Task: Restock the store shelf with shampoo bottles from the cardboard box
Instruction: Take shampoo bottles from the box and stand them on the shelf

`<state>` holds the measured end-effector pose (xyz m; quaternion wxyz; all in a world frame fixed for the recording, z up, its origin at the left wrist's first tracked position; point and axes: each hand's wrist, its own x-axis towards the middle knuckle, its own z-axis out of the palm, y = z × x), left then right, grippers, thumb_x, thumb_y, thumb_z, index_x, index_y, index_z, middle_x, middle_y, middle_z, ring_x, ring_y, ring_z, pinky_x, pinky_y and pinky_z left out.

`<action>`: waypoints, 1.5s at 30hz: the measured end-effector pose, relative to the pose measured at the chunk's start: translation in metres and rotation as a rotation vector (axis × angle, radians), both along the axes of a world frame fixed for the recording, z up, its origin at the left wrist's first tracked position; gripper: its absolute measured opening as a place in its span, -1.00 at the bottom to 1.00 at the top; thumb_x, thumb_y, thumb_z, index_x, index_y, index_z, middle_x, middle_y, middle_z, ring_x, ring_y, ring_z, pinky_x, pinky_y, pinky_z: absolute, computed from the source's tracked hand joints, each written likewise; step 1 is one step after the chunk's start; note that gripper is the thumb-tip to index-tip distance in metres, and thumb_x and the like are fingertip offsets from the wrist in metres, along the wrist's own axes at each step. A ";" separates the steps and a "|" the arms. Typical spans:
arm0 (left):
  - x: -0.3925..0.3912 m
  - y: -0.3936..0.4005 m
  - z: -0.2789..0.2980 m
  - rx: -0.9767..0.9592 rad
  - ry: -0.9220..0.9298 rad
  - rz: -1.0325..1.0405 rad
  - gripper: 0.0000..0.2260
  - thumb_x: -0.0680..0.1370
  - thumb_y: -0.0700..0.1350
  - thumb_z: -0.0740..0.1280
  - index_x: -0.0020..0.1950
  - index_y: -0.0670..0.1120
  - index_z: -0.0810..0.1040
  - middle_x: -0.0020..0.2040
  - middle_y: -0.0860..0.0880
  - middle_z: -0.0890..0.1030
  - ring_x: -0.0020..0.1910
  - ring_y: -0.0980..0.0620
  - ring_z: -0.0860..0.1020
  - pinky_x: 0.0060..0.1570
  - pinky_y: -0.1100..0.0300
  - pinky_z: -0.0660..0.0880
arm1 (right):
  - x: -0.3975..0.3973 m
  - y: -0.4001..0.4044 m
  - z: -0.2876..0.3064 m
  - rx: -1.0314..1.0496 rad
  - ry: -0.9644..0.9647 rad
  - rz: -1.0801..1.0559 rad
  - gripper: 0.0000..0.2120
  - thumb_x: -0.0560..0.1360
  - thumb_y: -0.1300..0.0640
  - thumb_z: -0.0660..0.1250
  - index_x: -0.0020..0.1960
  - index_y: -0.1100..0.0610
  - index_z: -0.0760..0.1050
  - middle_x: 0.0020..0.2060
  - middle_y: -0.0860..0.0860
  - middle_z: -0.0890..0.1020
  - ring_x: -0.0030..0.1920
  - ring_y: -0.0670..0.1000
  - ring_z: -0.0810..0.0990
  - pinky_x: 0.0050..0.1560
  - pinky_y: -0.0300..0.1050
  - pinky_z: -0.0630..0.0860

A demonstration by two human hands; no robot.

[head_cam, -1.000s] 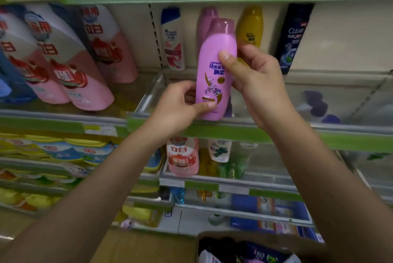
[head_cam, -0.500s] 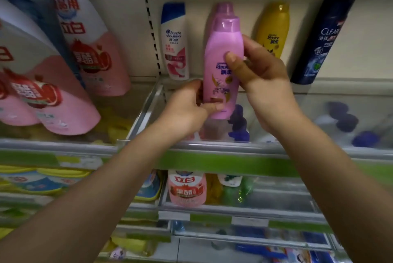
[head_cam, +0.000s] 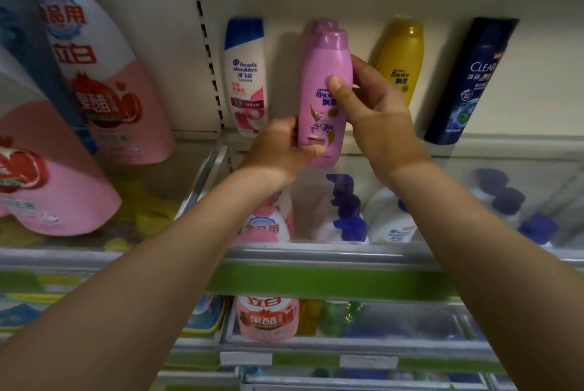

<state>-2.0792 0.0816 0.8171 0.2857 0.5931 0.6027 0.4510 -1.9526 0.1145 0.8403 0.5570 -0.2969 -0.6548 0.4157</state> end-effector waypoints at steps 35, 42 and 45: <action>-0.007 0.020 -0.006 0.061 0.002 -0.033 -0.70 0.51 -0.16 0.38 0.24 -0.11 0.51 0.10 -0.06 0.62 0.05 0.03 0.57 0.01 0.25 0.48 | -0.005 0.023 -0.003 0.042 -0.052 -0.038 -0.58 0.58 0.12 0.30 0.41 0.18 0.38 0.11 0.10 0.63 0.08 0.02 0.64 0.03 -0.13 0.61; -0.006 0.019 -0.004 0.041 0.003 -0.023 -0.70 0.51 -0.16 0.38 0.23 -0.12 0.50 0.10 -0.07 0.62 0.05 0.02 0.57 0.05 0.20 0.47 | -0.003 0.021 -0.002 0.028 -0.072 -0.031 -0.58 0.58 0.12 0.30 0.41 0.18 0.38 0.11 0.08 0.63 0.09 0.00 0.64 -0.01 -0.17 0.61; -0.006 0.018 -0.004 0.042 0.002 -0.023 -0.70 0.51 -0.17 0.39 0.22 -0.13 0.51 0.08 -0.06 0.62 0.03 0.03 0.57 0.05 0.20 0.48 | -0.002 0.022 -0.002 0.039 -0.095 -0.029 -0.59 0.59 0.11 0.29 0.40 0.18 0.38 0.12 0.11 0.63 0.11 0.05 0.63 0.06 -0.05 0.62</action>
